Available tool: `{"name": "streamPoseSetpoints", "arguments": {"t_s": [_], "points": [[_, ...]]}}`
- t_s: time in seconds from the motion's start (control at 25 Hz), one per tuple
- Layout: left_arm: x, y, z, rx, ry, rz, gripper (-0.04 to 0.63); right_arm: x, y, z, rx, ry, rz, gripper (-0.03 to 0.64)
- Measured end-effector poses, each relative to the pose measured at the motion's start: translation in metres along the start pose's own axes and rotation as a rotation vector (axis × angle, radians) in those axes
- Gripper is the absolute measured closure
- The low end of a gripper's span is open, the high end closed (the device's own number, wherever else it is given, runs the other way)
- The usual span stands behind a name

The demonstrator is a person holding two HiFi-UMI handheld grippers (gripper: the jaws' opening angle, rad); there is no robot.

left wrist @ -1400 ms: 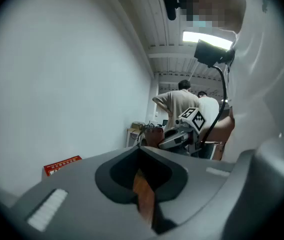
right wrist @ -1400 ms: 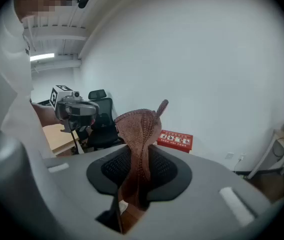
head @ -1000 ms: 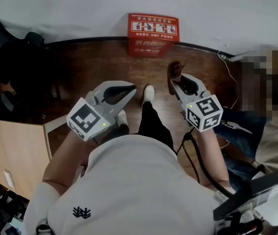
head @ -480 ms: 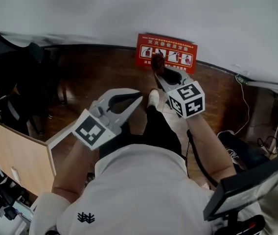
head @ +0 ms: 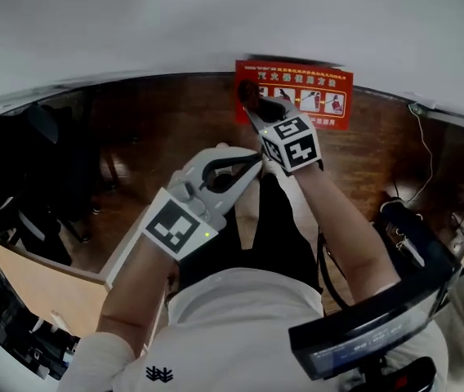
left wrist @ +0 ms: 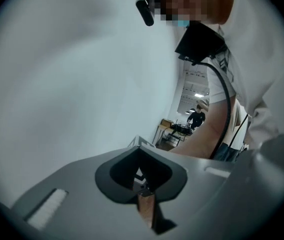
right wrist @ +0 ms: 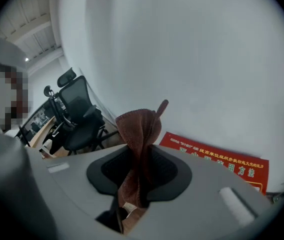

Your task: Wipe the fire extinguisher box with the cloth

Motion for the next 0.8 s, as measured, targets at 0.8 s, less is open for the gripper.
{"name": "streamPoseSetpoints", "arguments": {"t_s": [0.8], "points": [[-0.052,-0.047,-0.060,-0.046,-0.200,-0.020,0.595,0.090,-0.042,-0.047,-0.060,-0.072,-0.168,0.522]]}}
Point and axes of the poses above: the fingertips, and each gripper's own axes: z backward along the fingers, x to its right, y out of its top, the point moved 8 cm from there along z, backward along the fingers, and after that the axes turned 1 degree about -x, right-handed, at the moved point
